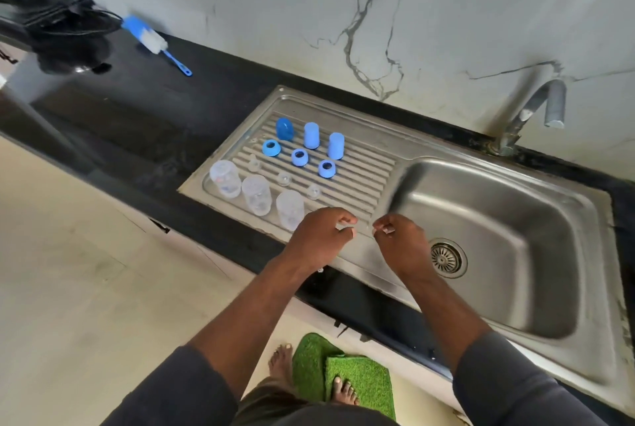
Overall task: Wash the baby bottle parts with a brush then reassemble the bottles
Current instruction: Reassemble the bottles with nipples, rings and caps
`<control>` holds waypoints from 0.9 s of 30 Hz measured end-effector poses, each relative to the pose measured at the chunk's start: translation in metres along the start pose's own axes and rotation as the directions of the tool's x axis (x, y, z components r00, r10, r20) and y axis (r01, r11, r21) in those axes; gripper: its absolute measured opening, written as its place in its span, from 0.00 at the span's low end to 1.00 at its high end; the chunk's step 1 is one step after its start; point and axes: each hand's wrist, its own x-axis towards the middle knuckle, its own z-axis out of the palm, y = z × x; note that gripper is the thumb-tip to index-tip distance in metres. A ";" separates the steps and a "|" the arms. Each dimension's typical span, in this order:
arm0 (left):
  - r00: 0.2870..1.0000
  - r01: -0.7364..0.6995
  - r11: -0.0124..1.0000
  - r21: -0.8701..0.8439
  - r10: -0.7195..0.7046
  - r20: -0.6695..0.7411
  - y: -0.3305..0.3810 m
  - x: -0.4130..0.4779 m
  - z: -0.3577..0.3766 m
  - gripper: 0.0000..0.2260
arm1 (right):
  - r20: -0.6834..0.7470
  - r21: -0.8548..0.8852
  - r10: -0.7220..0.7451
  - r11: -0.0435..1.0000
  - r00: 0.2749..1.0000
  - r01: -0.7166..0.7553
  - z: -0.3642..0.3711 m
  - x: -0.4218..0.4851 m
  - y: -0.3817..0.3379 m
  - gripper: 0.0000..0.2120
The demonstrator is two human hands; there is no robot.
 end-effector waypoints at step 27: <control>0.991 -0.132 0.909 0.395 0.112 0.073 -0.050 0.156 -0.126 0.08 | -0.003 -0.190 0.044 0.981 0.999 -0.044 0.121 0.107 -0.101 0.07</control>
